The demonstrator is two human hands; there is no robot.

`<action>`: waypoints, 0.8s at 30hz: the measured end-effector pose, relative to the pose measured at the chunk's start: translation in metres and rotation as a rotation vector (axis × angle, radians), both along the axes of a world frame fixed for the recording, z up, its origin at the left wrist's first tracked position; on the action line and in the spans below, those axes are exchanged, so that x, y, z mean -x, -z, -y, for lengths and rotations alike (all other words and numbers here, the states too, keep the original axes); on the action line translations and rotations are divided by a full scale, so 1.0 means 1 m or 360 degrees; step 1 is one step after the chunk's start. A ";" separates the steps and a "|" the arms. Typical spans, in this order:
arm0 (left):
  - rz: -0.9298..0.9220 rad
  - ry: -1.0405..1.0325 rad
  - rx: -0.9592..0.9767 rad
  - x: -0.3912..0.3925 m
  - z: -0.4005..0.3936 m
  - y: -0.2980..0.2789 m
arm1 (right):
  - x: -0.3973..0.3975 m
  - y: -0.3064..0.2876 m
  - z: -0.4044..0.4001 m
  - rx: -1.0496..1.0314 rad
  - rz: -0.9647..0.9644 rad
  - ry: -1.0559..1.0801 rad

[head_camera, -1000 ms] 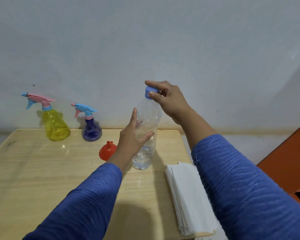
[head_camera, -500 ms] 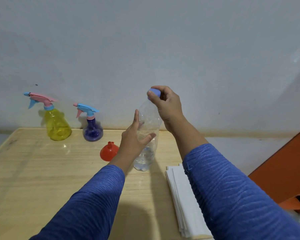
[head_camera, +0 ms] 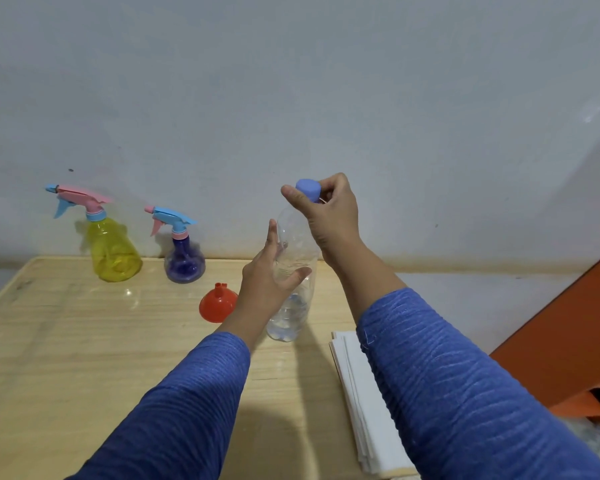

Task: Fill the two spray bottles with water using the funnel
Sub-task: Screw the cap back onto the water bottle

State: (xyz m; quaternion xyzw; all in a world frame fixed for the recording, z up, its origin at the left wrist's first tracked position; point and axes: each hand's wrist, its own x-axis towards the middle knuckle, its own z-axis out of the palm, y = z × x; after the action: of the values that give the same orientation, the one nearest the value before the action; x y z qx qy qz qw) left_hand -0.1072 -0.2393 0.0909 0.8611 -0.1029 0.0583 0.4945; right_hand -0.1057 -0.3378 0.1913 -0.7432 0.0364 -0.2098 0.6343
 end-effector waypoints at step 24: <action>-0.0159 -0.0083 0.0002 0.017 -0.036 0.031 | 0.033 0.098 0.002 0.0096 -0.0260 -0.0125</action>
State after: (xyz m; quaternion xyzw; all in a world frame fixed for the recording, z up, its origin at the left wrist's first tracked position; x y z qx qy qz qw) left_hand -0.1240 -0.2037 0.0598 0.8649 -0.0556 0.0283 0.4980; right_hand -0.1389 -0.3395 0.0935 -0.7774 0.0524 -0.1244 0.6143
